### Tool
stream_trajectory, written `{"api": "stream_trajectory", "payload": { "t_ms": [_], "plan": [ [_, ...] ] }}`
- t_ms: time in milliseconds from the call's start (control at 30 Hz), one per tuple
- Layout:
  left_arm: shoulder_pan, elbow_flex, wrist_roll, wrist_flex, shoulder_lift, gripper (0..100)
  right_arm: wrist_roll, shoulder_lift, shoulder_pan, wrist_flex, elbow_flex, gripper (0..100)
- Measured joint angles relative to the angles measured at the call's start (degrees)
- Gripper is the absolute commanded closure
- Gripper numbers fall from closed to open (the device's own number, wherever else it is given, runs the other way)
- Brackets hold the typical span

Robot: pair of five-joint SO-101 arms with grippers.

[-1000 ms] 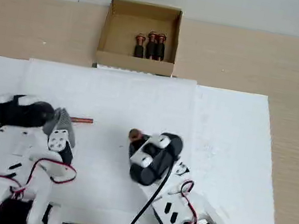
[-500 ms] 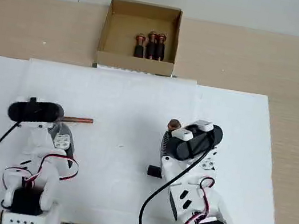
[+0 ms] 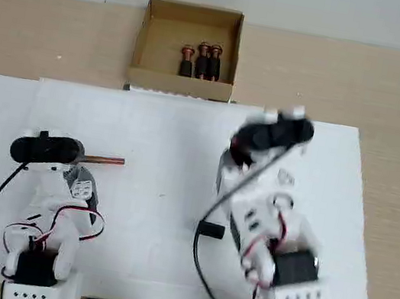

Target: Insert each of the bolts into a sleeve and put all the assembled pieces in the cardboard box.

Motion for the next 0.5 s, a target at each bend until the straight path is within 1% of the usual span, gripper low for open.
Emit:
{"api": "stream_trajectory", "payload": {
  "t_ms": [500],
  "plan": [
    [0.0,0.0,0.0,0.0,0.0,99,-0.7,55.65,-0.18,0.0,-50.9,99.6]
  ]
}}
